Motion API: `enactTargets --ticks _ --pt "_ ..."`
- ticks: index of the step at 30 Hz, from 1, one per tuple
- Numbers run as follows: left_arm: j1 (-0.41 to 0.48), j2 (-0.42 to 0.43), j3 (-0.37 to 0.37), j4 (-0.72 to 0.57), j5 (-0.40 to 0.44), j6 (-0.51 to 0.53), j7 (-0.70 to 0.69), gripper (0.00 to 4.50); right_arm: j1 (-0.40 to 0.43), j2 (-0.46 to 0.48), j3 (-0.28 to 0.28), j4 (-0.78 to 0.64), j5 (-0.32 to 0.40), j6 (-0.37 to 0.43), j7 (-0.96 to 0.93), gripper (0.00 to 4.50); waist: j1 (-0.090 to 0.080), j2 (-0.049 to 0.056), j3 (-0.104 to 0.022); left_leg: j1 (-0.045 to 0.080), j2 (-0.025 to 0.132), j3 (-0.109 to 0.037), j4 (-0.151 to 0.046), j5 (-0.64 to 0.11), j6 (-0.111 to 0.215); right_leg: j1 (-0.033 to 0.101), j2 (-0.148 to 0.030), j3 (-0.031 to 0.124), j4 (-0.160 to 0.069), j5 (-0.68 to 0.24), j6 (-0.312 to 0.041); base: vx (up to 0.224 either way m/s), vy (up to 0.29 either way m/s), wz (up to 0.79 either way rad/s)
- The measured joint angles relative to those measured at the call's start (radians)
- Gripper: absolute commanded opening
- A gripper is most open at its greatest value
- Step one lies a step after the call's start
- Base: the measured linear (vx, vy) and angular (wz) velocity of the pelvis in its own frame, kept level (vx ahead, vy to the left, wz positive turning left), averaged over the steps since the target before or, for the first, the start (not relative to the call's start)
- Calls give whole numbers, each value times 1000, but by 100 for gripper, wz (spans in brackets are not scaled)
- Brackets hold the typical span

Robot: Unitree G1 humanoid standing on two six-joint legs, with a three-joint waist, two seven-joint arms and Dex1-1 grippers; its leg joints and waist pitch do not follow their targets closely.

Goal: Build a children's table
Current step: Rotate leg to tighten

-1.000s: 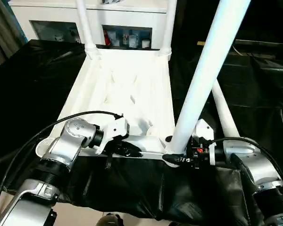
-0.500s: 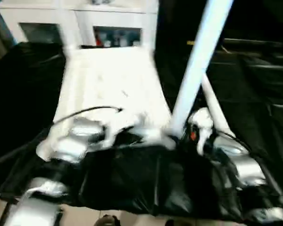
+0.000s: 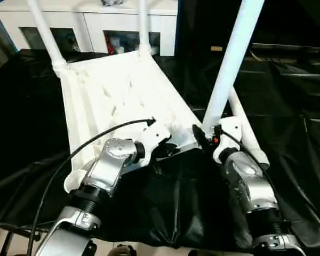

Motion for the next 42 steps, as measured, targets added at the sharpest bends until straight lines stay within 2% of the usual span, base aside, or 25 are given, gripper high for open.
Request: enactTargets --ticks 2,5,13,18,21,23,27,35,42 --pt "6 1 0 -11 0 3 -1 0 0 -11 1 0 -1 -2 27 381 0 0 0 0 0 0 0 0 0 0 0 0 0 -1 1 0 0 0" --pt "17 13 -4 -34 -3 4 -27 0 5 -54 27 -8 -3 -6 110 384 1 1 0 -2 0 0 -1 0 0 -1 0 0 0 -2 2 0 0 0" --pt "37 107 -14 -51 -60 -36 -216 0 76 -208 106 -95 48 -14 455 384 10 3 0 -3 1 0 0 0 1 0 0 -1 0 -3 3 0 0 0" --pt "36 155 -19 -33 -80 -73 -340 0 82 -320 158 -153 96 54 681 384 10 5 1 -5 1 0 4 0 1 1 0 0 1 -3 3 0 0 0" --pt "22 174 -25 -5 -98 -81 -400 0 80 -361 182 -168 114 73 776 384 17 5 1 -5 1 0 4 0 1 1 0 0 1 -3 3 0 0 0" --pt "6 180 -32 23 -100 -100 -438 0 77 -390 195 -178 118 86 836 359 25 5 1 -5 1 0 4 0 1 1 0 0 1 -3 3 0 0 0" --pt "-12 200 -46 47 -101 -120 -486 0 76 -403 211 -187 124 98 892 342 35 5 1 -5 1 0 4 0 1 2 0 0 1 -3 3 0 0 0" --pt "-14 206 -44 69 -104 -147 -526 0 82 -412 222 -215 129 139 920 277 38 5 2 -5 1 0 3 0 1 3 -1 0 1 -3 3 0 0 0" --pt "-14 206 -47 71 -111 -148 -530 0 100 -413 215 -240 129 152 918 270 42 6 1 -5 1 0 3 0 1 3 -1 0 1 -3 4 0 0 0"
